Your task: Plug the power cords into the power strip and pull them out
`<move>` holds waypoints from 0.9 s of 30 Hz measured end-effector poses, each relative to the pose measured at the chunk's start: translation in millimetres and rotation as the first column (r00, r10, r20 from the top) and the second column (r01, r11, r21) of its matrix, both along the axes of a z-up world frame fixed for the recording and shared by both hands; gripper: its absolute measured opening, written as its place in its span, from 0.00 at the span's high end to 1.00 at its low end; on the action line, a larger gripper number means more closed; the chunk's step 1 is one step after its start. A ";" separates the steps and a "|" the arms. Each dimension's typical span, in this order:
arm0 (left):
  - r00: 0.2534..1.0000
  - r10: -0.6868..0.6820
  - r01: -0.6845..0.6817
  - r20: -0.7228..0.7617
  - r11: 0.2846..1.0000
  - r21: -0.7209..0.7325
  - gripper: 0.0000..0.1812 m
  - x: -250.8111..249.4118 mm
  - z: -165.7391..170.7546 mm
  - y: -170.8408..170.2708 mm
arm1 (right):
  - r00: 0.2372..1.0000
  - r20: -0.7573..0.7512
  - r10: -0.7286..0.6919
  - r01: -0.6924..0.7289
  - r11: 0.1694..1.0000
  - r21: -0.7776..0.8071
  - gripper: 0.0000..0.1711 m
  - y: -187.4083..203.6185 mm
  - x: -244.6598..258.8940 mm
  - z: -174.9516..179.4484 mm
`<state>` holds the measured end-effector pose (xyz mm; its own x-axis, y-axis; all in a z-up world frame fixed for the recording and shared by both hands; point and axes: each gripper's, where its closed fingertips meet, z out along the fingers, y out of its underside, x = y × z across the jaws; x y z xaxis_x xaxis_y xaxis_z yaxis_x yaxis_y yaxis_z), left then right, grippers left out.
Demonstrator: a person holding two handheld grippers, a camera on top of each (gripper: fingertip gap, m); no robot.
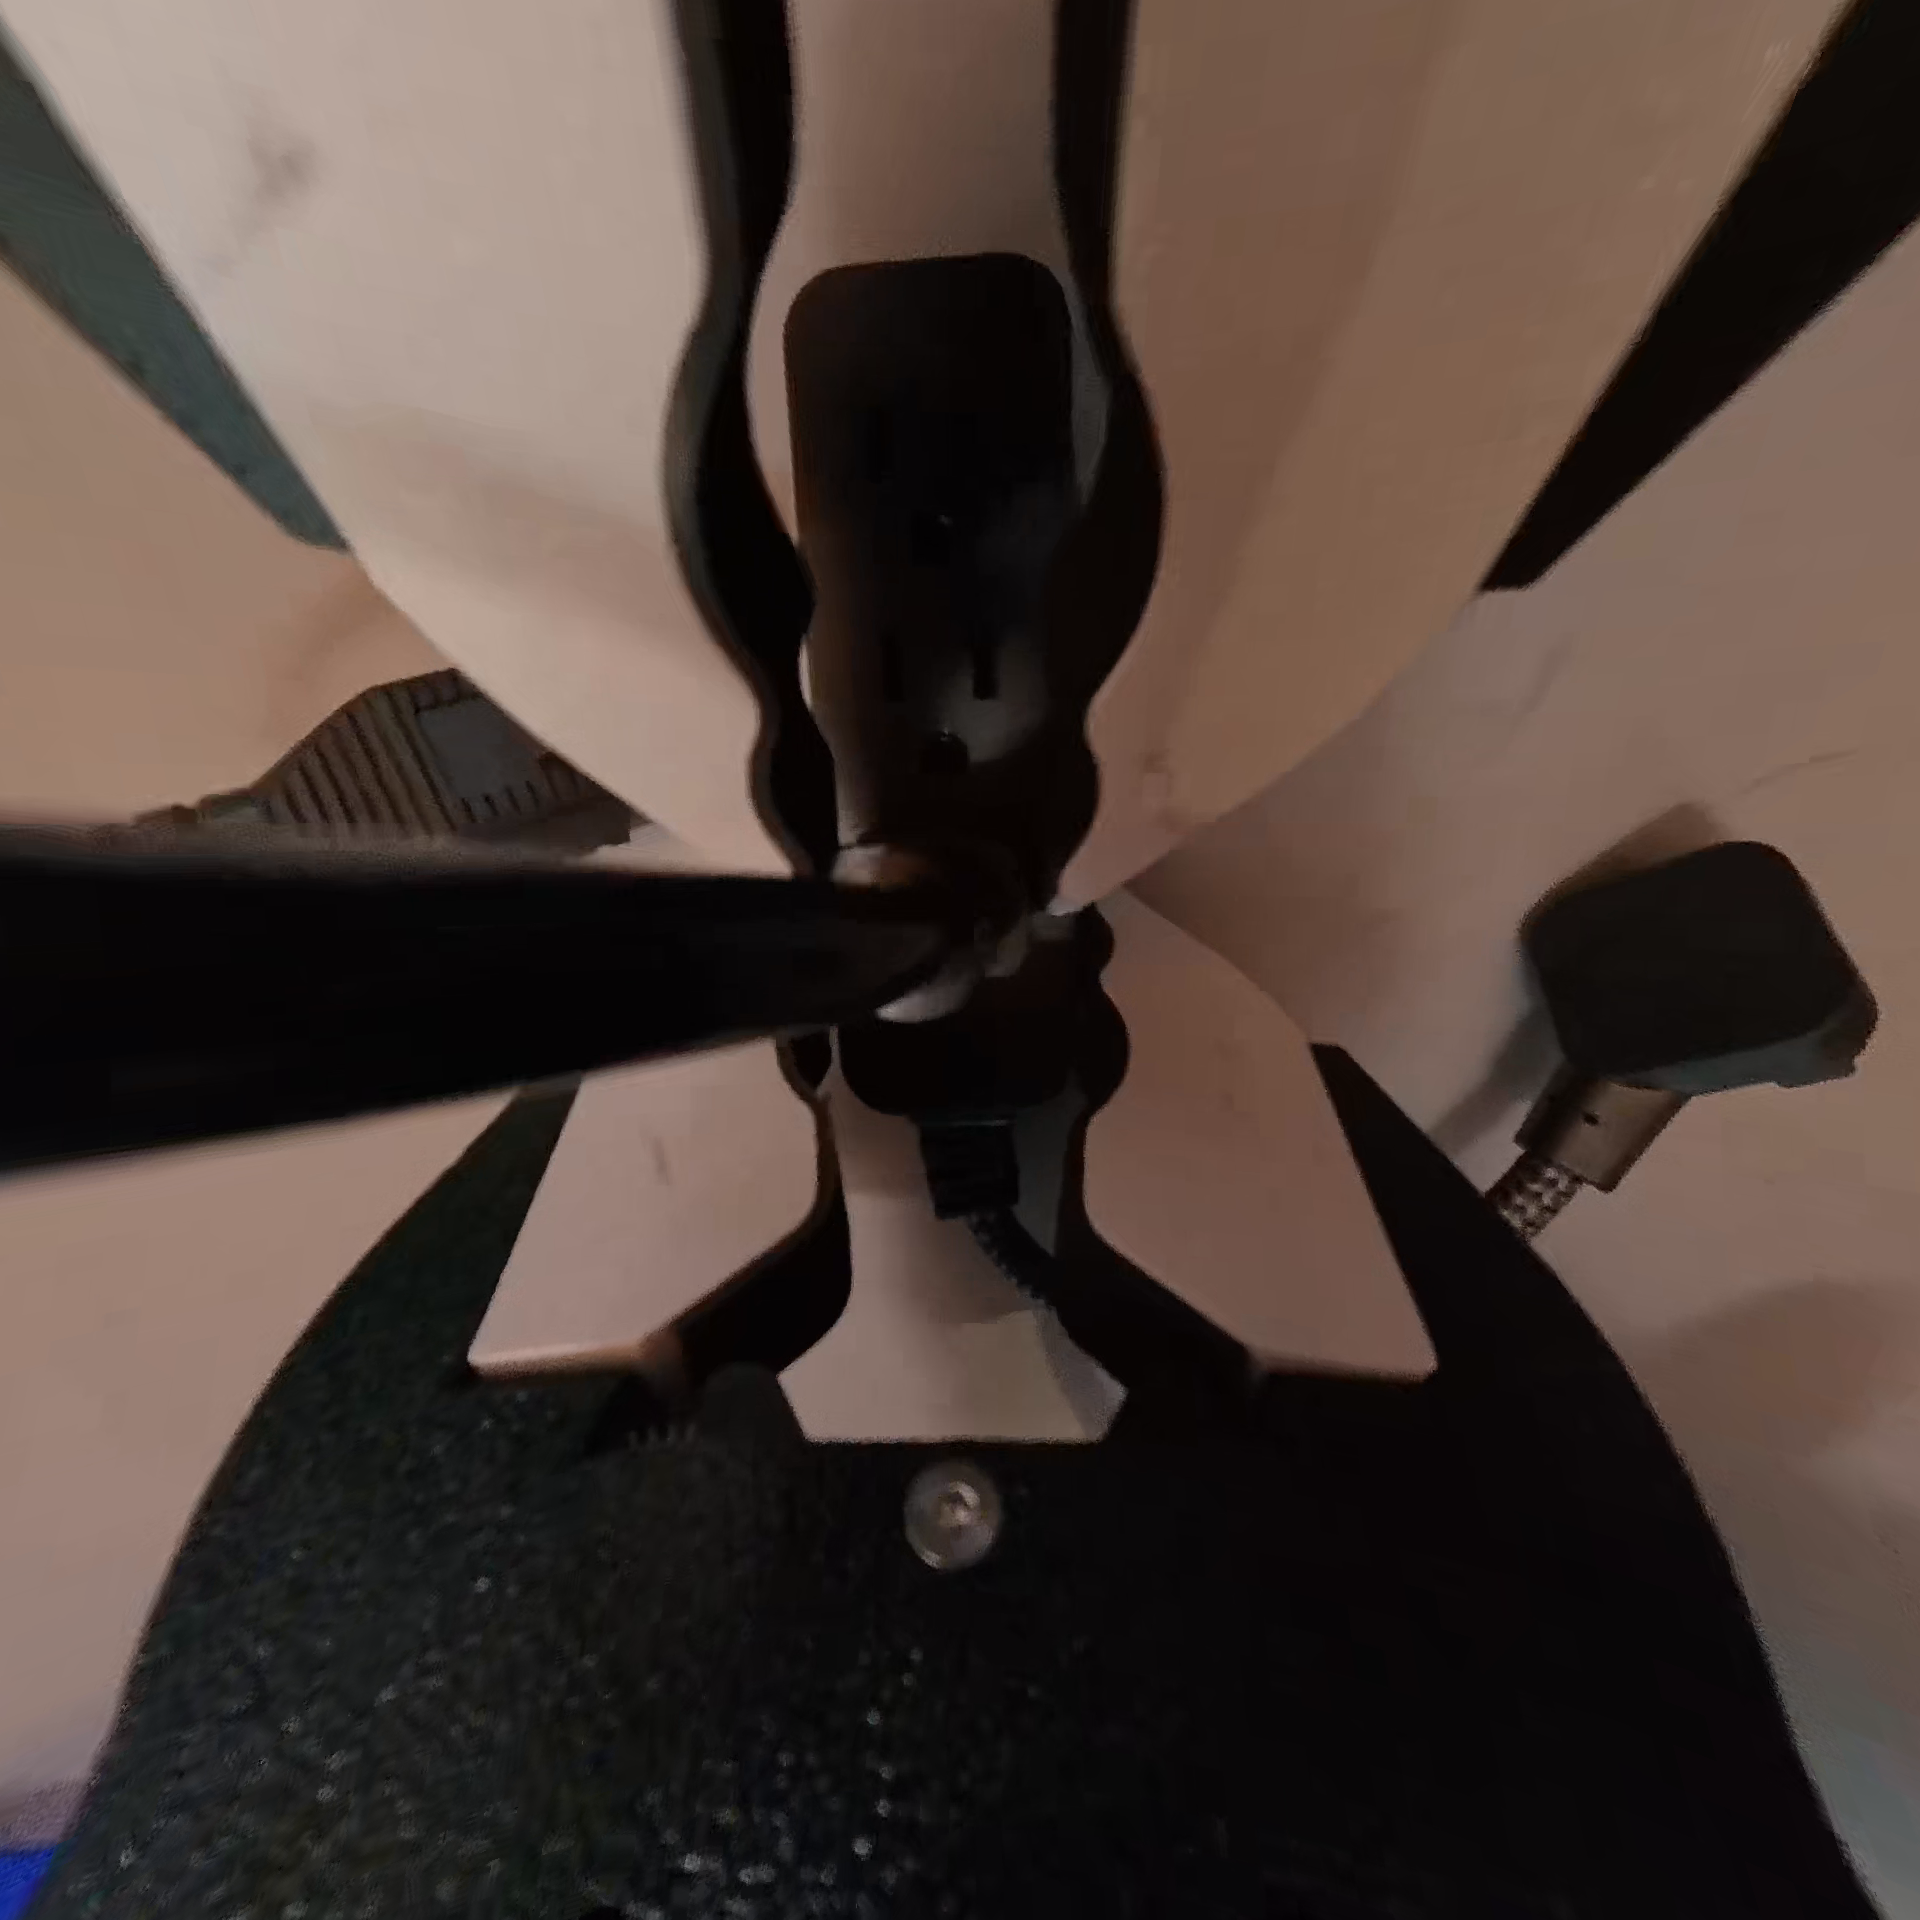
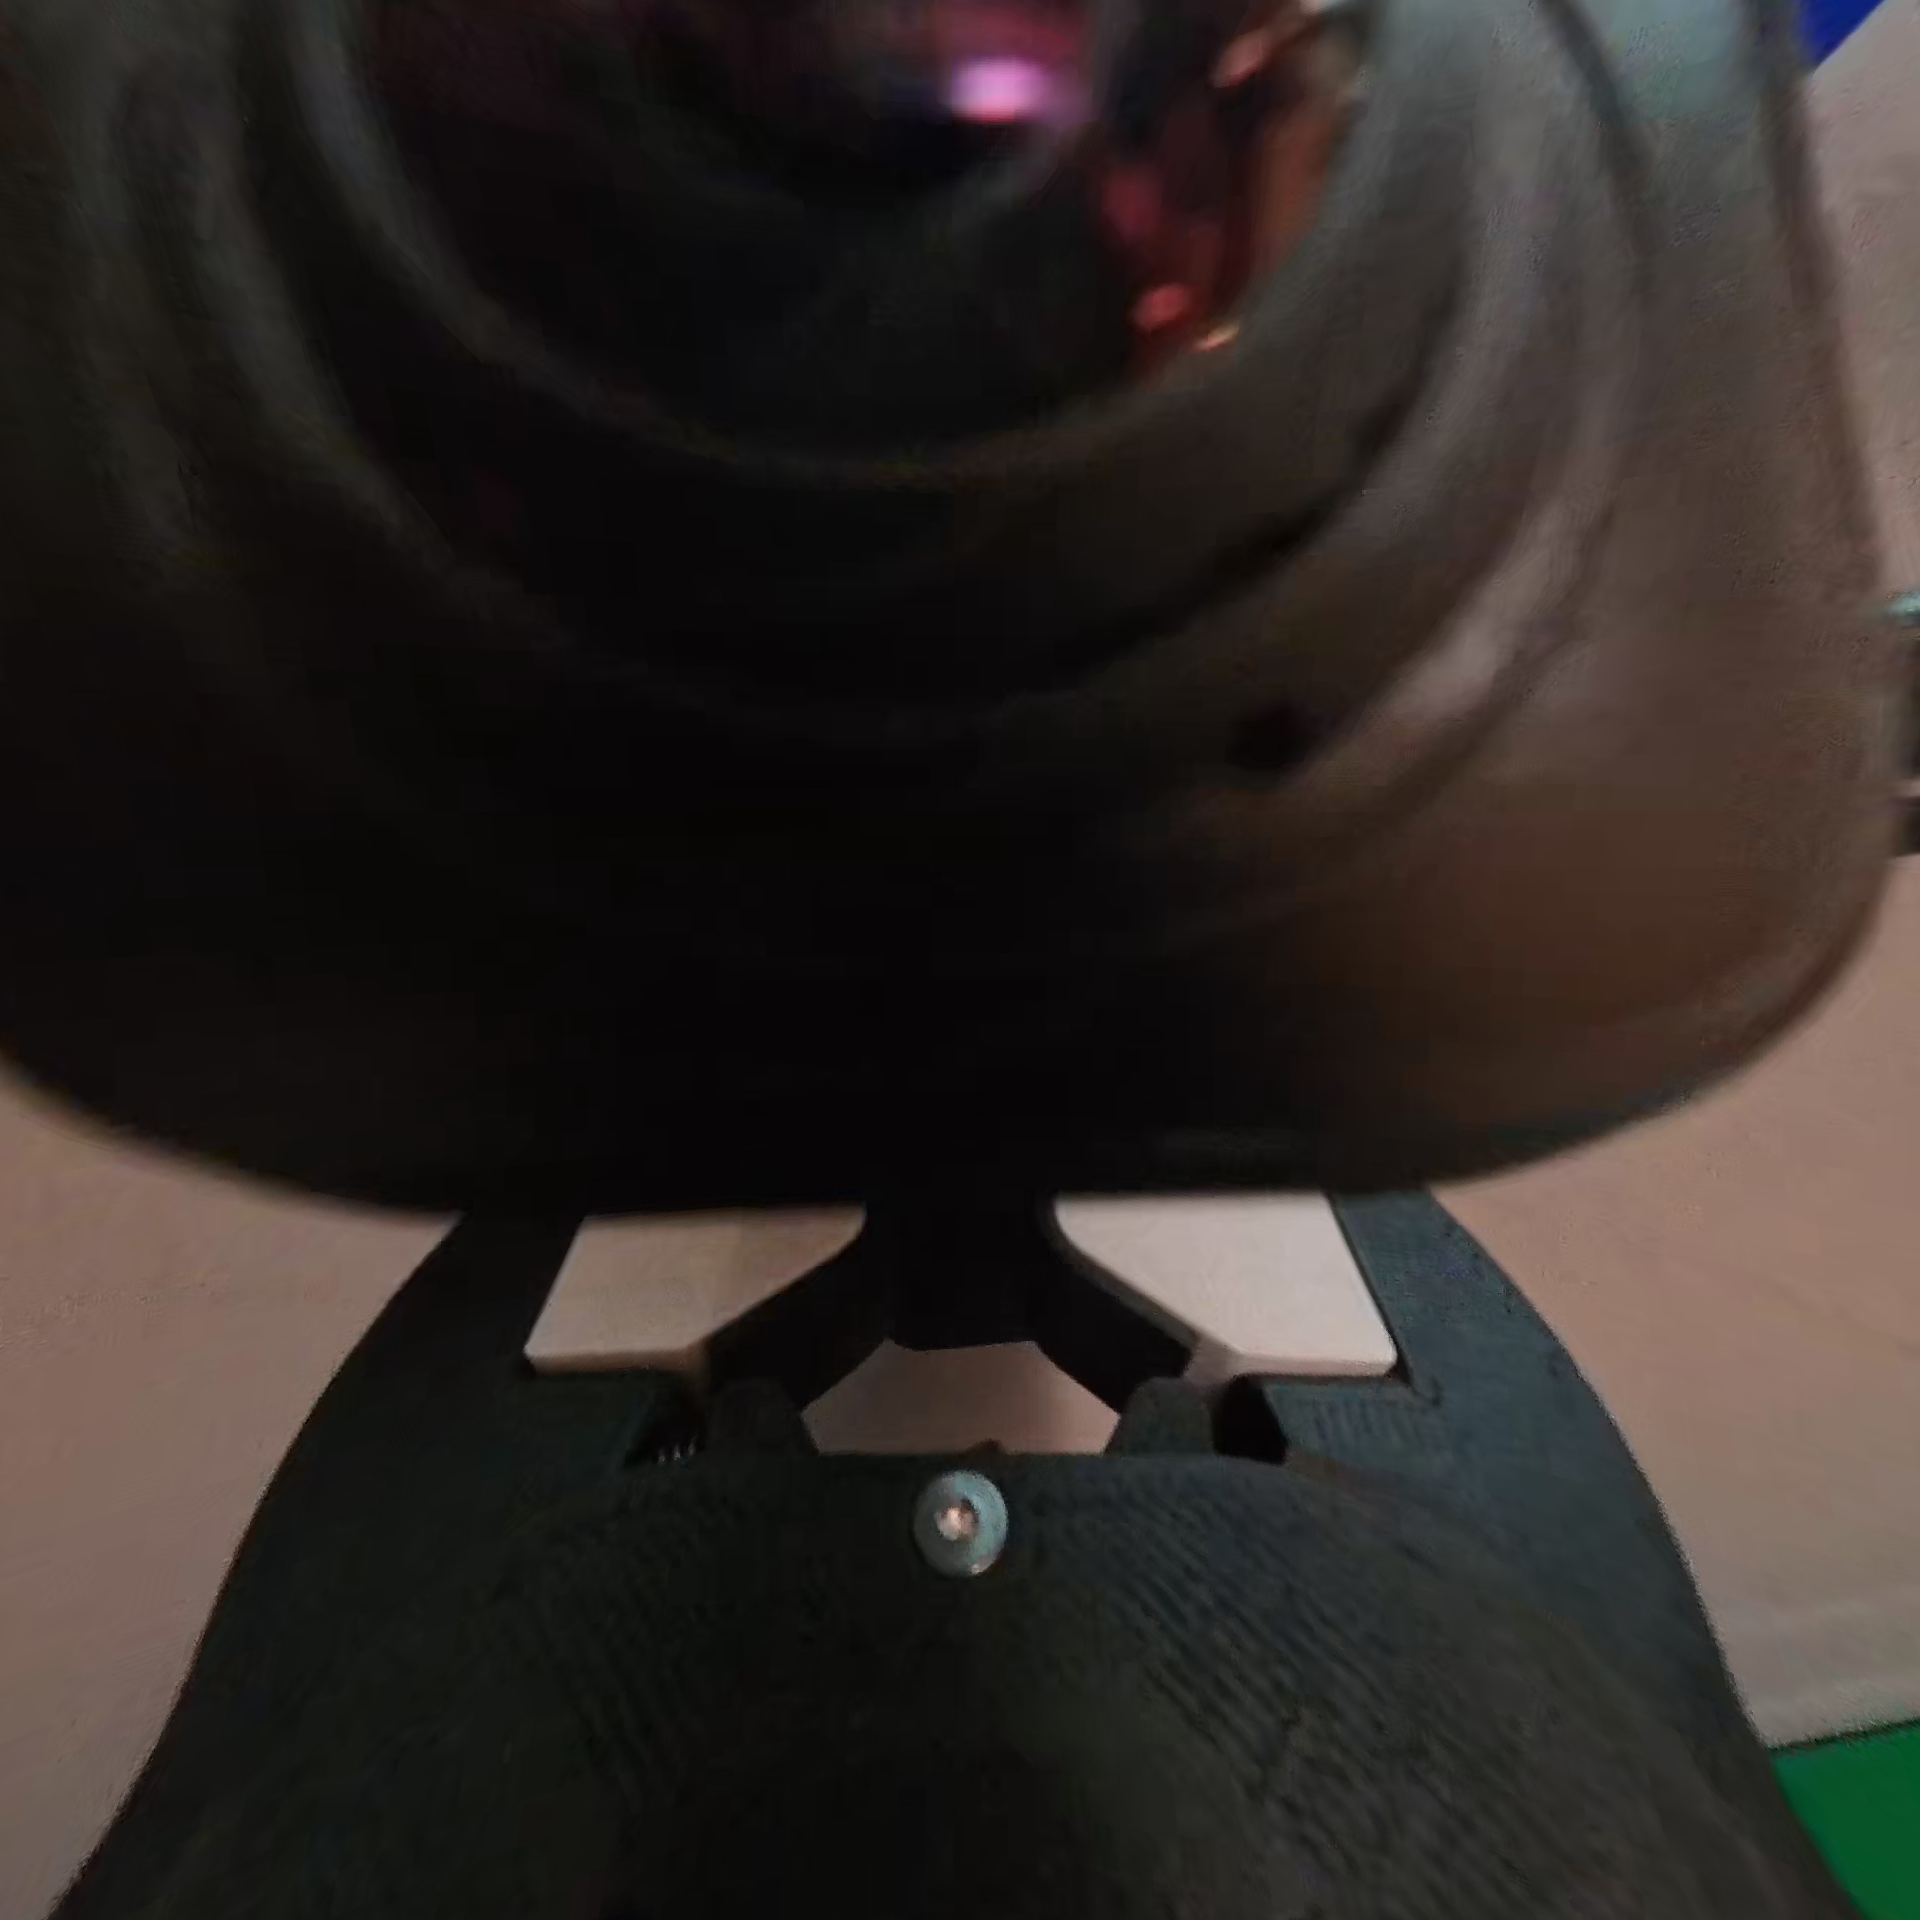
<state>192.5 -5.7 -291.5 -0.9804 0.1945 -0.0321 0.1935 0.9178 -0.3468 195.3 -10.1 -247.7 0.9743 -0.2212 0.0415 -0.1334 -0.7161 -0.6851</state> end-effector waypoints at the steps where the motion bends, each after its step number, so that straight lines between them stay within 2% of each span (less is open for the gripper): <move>1: 0.999 0.018 -0.019 -0.030 1.000 -0.015 0.76 -0.5 -0.6 -0.3 | 1.000 0.002 0.002 -0.002 1.000 0.001 0.85 0.1 0.0 0.1; 3: 0.998 0.030 -0.034 -0.054 0.997 -0.069 0.75 0.5 -0.6 -1.5 | 1.000 -0.006 -0.003 0.003 1.000 0.005 0.85 0.3 0.0 0.1; 8: 0.996 0.009 -0.017 -0.086 0.996 -0.093 0.76 0.2 0.2 -0.5 | 1.000 -0.017 -0.003 0.003 1.000 -0.002 0.85 1.5 0.7 0.0; 11: 0.993 0.019 -0.040 -0.119 0.984 -0.172 0.76 -0.6 1.0 -2.6 | 1.000 -0.023 -0.003 0.003 1.000 0.002 0.85 1.8 0.8 0.1; 17: 0.997 0.026 -0.042 -0.079 0.976 -0.213 0.76 -0.5 0.2 -4.8 | 1.000 -0.031 -0.005 0.006 1.000 0.023 0.86 2.1 0.1 -0.2; 21: 0.994 0.026 -0.055 -0.109 0.961 -0.271 0.76 -2.7 1.0 -10.1 | 1.000 -0.030 -0.008 0.009 1.000 0.021 0.86 2.3 -0.8 -0.3; 27: 0.997 -0.011 -0.009 -0.077 0.968 -0.251 0.76 -5.2 0.5 -13.8 | 0.999 -0.032 0.004 -0.004 1.000 0.009 0.86 3.7 -2.2 -0.5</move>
